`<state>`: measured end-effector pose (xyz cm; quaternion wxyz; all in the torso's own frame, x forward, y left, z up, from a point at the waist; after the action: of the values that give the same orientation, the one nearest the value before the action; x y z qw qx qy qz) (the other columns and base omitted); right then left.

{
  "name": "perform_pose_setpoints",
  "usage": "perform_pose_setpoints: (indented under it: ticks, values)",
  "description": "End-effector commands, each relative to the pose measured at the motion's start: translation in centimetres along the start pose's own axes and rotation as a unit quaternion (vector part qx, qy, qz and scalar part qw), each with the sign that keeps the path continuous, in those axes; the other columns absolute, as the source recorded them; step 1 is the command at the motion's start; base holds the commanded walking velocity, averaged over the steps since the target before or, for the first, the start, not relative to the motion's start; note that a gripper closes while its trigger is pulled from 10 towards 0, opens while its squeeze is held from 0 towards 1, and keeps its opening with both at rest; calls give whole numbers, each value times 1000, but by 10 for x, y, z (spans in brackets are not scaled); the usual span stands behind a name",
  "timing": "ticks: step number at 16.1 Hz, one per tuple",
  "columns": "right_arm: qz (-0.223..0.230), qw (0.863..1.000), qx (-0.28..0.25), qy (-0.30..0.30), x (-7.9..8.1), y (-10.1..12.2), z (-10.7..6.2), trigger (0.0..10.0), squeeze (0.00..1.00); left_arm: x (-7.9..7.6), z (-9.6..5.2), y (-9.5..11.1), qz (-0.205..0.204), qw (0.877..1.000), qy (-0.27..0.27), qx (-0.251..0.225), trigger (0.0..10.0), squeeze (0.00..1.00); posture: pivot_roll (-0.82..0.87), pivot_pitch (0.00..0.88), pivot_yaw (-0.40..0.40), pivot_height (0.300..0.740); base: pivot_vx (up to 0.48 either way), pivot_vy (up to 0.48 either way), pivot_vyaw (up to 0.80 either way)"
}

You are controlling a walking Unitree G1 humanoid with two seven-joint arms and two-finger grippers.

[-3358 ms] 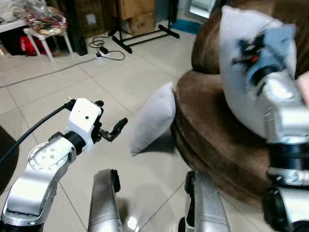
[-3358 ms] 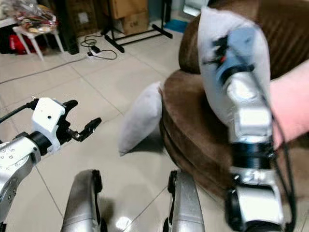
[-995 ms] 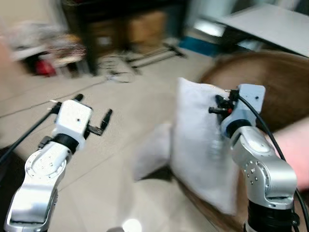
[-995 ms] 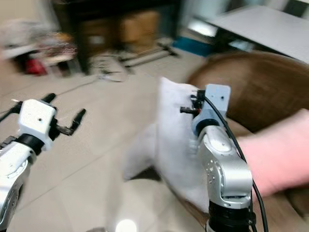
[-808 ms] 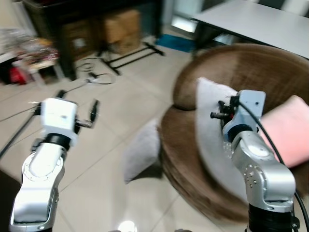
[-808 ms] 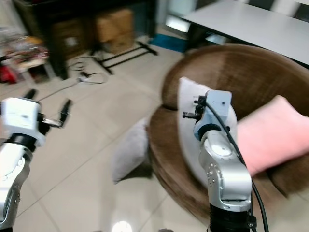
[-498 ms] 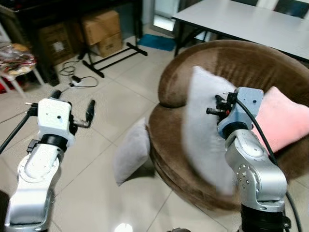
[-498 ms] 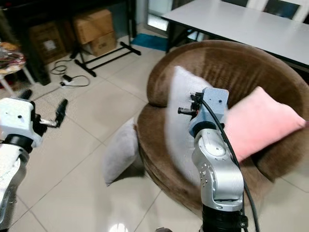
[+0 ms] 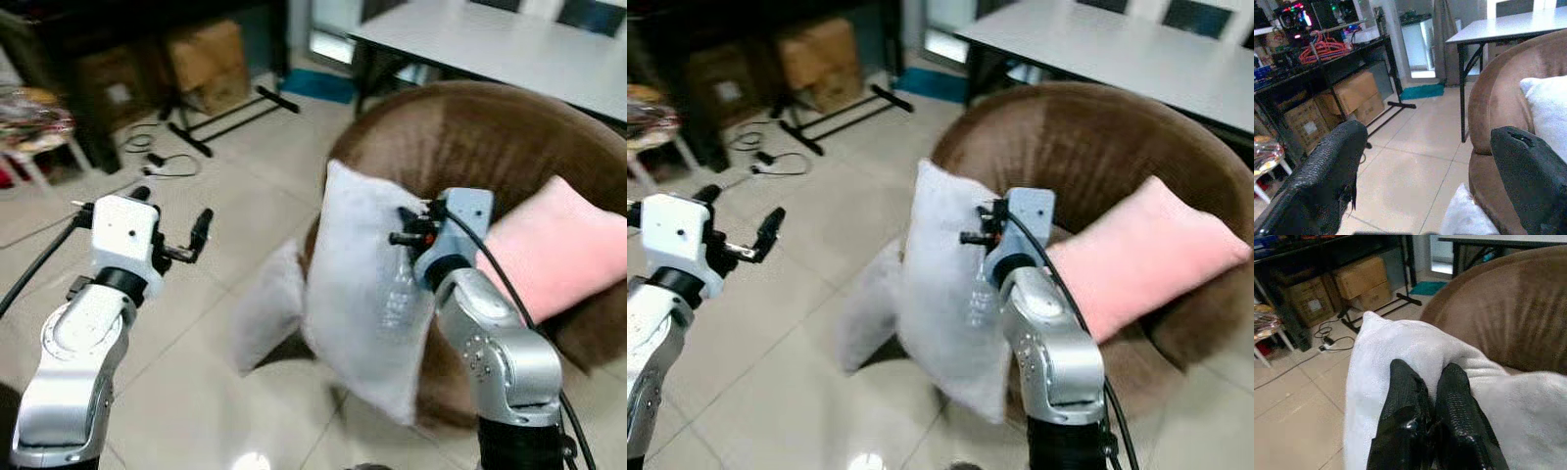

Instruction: Move the pillow to the sofa from floor

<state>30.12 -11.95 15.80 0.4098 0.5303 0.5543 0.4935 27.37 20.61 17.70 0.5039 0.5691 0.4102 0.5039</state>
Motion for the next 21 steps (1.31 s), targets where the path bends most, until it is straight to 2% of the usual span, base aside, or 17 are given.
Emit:
perform_pose_setpoints:
  ticks: [1, 6, 16, 18, 20, 21]
  values:
    - [5, 1000, -17, -7, -6, 8, -2, 10000, 0, -4, 1, 0, 1, 1000, -16, 5, 10000, 0, 22, 0, -13, 740, 330, 0, -800]
    - [-5, 1000, -18, 1, -4, 8, -2, 10000, 0, -5, 1, 1, -2, 1000, -20, 5, 10000, 0, 26, 0, -8, 740, 341, 0, -800]
    - [-25, 999, -22, 14, -2, 11, -1, 10000, 0, -8, -2, 0, 13, 999, -49, 11, 10000, 0, 36, 0, -6, 740, 340, 0, 0]
    - [-31, 999, -16, 17, -2, 11, -1, 10000, 0, -13, -6, -2, 23, 996, -81, 19, 10000, 0, 39, 0, -5, 740, 135, 0, 0]
    - [-36, 999, 22, 11, -3, 4, 0, 10000, 0, -22, -16, -9, 39, 987, -150, 51, 10000, 0, 40, 0, -4, 740, 0, 0, 0]
    - [-35, 999, 28, 8, -3, 2, 0, 10000, 0, -23, -18, -10, 39, 985, -161, 56, 10000, 0, 43, 0, -5, 740, 0, 0, 0]
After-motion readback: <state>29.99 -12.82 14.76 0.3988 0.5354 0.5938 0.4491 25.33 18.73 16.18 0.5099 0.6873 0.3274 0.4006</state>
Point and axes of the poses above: a point about 5 cm out from each wrist's last joint towards the gripper, its own z axis pointing out of the wrist towards the gripper, its own y axis along the axis of the wrist's last joint, x = y × z, the point moved 2 cm from there along z, pointing out of the wrist towards the gripper, and after that the axes turned 6 degrees about -z, right-handed, at the moved point
